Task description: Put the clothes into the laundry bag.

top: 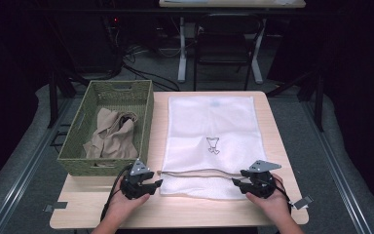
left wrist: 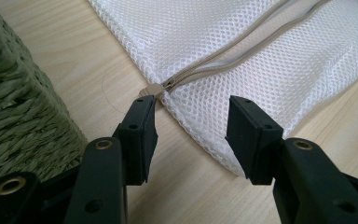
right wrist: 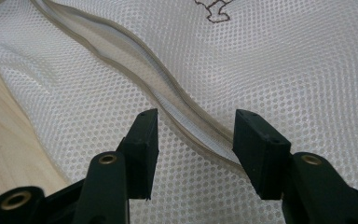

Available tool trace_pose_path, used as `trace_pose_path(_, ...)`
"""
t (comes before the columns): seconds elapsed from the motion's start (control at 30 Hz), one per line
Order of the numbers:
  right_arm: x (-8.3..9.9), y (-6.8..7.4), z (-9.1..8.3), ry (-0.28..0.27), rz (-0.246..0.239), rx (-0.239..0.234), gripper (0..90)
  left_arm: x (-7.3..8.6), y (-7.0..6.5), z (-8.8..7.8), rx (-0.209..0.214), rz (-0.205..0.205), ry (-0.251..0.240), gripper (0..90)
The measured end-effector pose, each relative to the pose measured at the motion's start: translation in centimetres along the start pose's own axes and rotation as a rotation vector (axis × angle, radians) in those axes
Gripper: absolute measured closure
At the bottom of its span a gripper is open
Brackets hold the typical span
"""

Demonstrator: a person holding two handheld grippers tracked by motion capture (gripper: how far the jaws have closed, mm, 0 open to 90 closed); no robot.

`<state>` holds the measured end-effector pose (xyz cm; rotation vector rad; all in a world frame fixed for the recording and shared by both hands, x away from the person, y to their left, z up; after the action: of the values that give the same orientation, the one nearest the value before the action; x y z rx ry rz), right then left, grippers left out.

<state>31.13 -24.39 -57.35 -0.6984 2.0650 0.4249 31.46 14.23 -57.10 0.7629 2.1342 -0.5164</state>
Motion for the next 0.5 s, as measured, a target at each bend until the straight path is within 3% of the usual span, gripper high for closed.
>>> trace_pose_path(0.5, 0.01, -0.13, -0.39, -0.008, 0.006, 0.004, 49.5, -0.23, -0.36, -0.07, 0.03, -0.012, 0.014, 51.0)
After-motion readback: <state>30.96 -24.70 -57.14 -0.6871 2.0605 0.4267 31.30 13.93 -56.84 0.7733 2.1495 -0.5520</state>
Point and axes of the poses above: each handheld gripper's, and its own axes: z roughly forward along the jaws, x roughly out of its underside, y roughly to its left, the point moved 2 cm from there along z, roughly forward along the jaws, and after that the axes turned 8 degrees about -y, right-handed, at the moved point
